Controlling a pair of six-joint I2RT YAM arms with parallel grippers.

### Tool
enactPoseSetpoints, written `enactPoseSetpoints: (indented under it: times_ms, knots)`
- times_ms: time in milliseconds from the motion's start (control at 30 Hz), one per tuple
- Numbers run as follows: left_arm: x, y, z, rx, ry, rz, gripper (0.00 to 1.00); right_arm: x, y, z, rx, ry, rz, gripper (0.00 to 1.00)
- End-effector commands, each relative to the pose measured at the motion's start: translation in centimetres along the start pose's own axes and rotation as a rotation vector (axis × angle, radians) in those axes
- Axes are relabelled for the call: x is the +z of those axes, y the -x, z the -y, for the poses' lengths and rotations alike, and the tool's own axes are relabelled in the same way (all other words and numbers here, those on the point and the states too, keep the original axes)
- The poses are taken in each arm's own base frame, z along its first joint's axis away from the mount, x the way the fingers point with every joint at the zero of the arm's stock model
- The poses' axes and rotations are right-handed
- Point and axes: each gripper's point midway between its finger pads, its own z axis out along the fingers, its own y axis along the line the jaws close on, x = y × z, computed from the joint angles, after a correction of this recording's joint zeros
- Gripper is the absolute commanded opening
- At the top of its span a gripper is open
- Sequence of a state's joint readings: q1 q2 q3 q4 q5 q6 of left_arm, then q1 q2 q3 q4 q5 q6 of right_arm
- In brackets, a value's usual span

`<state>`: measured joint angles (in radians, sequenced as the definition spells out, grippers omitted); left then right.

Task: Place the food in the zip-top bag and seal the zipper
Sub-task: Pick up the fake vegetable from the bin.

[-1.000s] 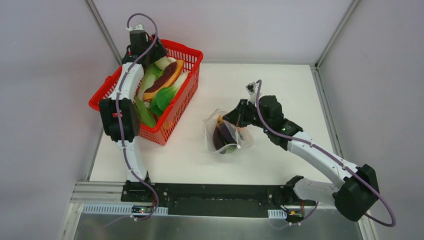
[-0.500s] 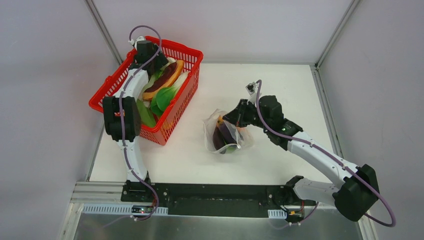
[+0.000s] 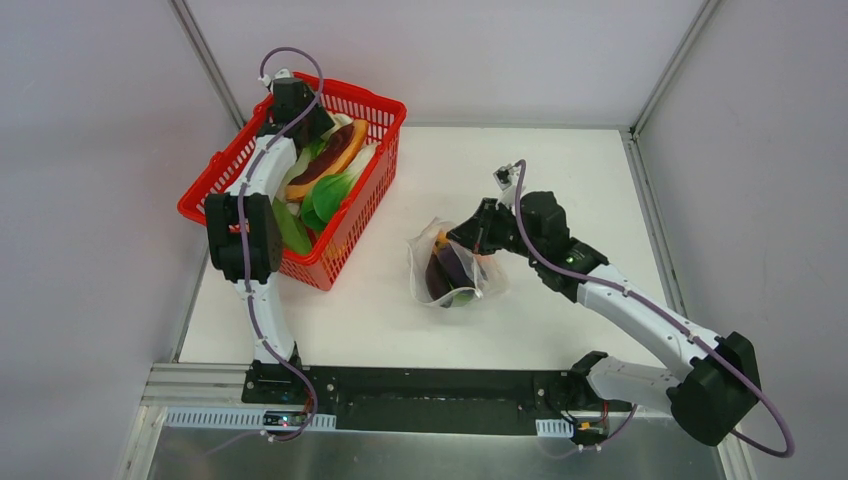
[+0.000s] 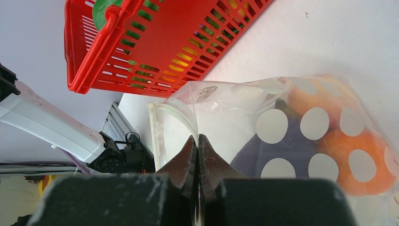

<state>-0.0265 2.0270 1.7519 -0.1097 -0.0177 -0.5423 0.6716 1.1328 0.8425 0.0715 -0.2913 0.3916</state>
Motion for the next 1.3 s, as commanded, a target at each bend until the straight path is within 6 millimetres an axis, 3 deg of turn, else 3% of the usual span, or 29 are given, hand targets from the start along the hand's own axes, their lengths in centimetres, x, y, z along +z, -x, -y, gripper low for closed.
enactPoseSetpoints:
  times_ms: [0, 100, 300, 367, 467, 567, 900, 1133, 1267]
  knots:
    - [-2.3, 3.4, 2.4, 0.046, -0.070, 0.054, 0.39, -1.2, 2.3, -1.4, -0.025, 0.027, 0.091, 0.00]
    - [-2.5, 3.6, 2.6, 0.030, -0.090, 0.049, 0.27, -1.2, 2.4, -1.7, -0.021, 0.035, 0.092, 0.00]
    - [-3.3, 3.4, 2.2, 0.023, -0.091, 0.064, 0.11, -1.7, 2.2, -1.9, -0.015, 0.044, 0.092, 0.00]
    - [-3.6, 3.5, 2.1, 0.021, -0.089, 0.074, 0.18, -1.9, 2.3, -1.9, -0.016, 0.041, 0.101, 0.00]
    - [-3.4, 3.3, 1.8, -0.001, -0.081, 0.070, 0.50, -2.2, 2.3, -2.0, -0.016, 0.045, 0.106, 0.00]
    - [-2.7, 2.9, 1.2, -0.010, -0.066, 0.063, 0.61, -2.4, 2.2, -2.1, -0.012, 0.051, 0.106, 0.00]
    - [1.2, 2.5, 1.2, -0.081, -0.079, 0.081, 0.69, -2.1, 2.2, -1.8, -0.003, 0.043, 0.110, 0.00]
    - [1.4, 0.8, -2.1, -0.043, 0.053, 0.074, 0.73, -1.0, 2.2, -1.5, -0.001, 0.035, 0.090, 0.00]
    - [1.8, 0.1, -2.5, -0.008, 0.055, 0.059, 0.81, -0.5, 2.1, -1.4, 0.001, 0.037, 0.075, 0.00]
